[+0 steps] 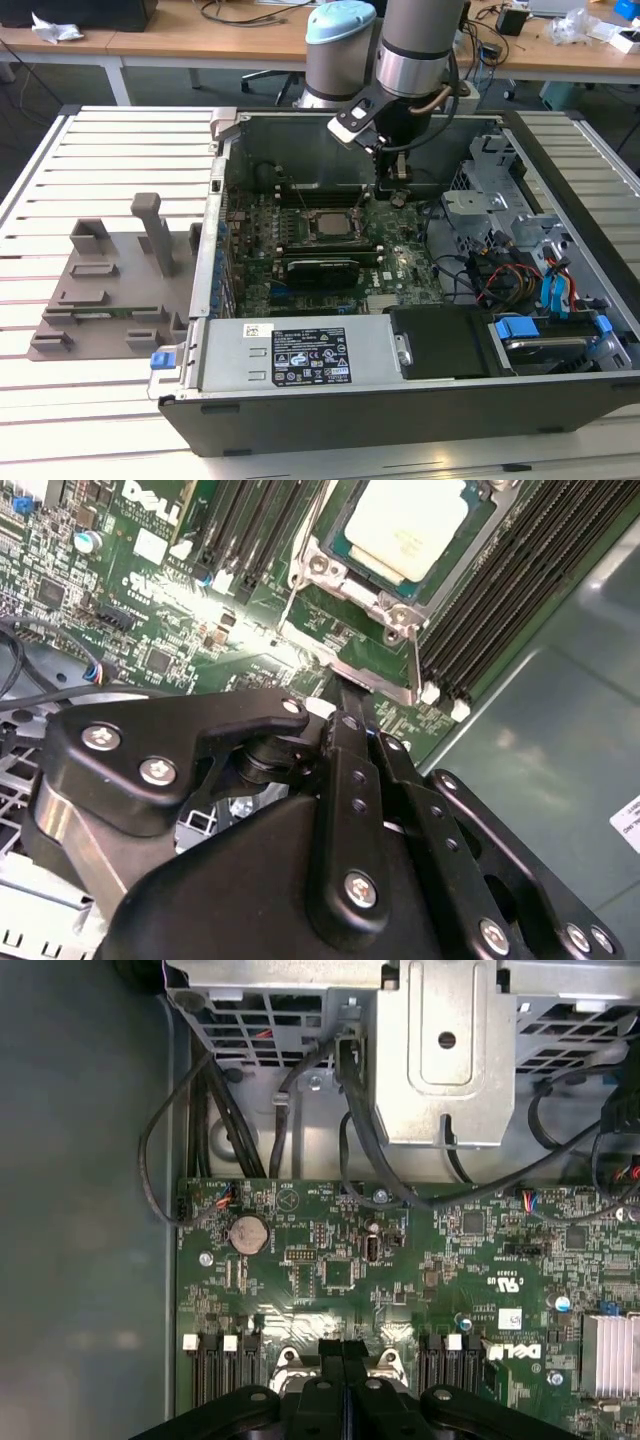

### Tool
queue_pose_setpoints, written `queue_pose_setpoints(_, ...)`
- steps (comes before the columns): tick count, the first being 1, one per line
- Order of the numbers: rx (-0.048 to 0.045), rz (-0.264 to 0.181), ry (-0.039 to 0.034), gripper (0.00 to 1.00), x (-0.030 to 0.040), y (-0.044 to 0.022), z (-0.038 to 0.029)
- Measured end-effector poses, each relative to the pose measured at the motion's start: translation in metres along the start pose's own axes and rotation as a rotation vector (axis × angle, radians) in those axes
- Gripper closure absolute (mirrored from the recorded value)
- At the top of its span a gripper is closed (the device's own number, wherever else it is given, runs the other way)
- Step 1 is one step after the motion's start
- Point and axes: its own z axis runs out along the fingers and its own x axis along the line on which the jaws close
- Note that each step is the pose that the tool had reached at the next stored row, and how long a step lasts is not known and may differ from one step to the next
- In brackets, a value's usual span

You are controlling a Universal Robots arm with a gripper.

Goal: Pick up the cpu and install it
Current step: 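Close the cpu cover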

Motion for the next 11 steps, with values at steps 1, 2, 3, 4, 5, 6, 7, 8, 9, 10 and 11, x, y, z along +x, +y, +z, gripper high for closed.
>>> queue_pose_setpoints(1, -0.0004, 0.000, 0.0001, 0.89, 0.0000, -0.0034, 0.0000)
queue_pose_setpoints(2, -0.0006, 0.000, 0.0001, 0.89, 0.0000, -0.0057, 0.0000)
queue_pose_setpoints(3, -0.0008, 0.000, 0.0000, 0.89, 0.0000, -0.0076, 0.0000)
queue_pose_setpoints(4, -0.0009, 0.000, 0.0001, 0.89, 0.0000, -0.0098, 0.0000)
queue_pose_setpoints(5, -0.0009, 0.000, 0.0001, 0.89, 0.0000, -0.0108, 0.0000)
queue_pose_setpoints(6, -0.0010, 0.000, 0.0001, 0.89, 0.0001, -0.0145, 0.0000)
queue_pose_setpoints(7, -0.0010, 0.000, 0.0001, 0.89, 0.0001, -0.0164, 0.0000)
queue_pose_setpoints(8, -0.0009, 0.000, 0.0001, 0.89, 0.0001, -0.0178, 0.0000)
queue_pose_setpoints(9, -0.0009, 0.000, 0.0001, 0.89, 0.0001, -0.0204, 0.0000)
queue_pose_setpoints(10, -0.0010, 0.000, 0.0001, 0.89, 0.0001, -0.0219, 0.0000)
queue_pose_setpoints(11, -0.0010, 0.000, 0.0001, 0.89, 0.0002, -0.0224, 0.0001)
